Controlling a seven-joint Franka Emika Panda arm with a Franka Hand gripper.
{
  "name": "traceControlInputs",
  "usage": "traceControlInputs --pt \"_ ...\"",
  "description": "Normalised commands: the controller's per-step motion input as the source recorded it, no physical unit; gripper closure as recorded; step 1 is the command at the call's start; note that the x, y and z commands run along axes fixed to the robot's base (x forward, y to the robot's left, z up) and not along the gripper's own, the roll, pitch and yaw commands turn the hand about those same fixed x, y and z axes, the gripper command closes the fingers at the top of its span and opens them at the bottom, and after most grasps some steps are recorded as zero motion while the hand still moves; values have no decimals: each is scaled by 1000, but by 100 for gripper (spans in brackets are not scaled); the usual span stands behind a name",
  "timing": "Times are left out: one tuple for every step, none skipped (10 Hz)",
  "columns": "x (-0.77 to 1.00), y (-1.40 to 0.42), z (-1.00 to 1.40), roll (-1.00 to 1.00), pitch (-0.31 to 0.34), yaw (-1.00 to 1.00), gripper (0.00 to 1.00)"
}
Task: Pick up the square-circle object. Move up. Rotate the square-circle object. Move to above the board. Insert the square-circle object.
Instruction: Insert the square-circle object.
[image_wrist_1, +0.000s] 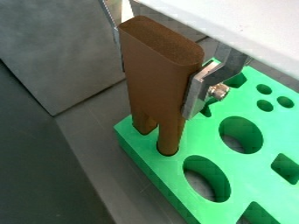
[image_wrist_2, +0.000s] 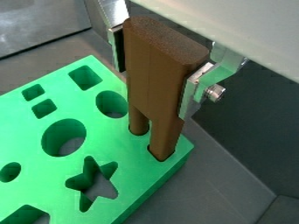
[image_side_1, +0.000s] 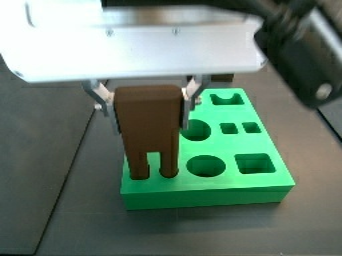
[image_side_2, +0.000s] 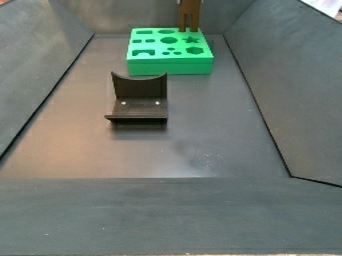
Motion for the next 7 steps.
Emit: traceControlInputs --pt "0 0 -497 29 -36 -203 100" --pt "0 0 -434 11 -43 -143 100" --pt "0 0 -426 0 -23 -120 100" --pt "206 0 -380 0 0 -129 100" --pt "129 31 -206 -36 -6 -37 100" --pt "0 0 -20 0 -11 0 100" --pt "0 0 0 0 0 0 100"
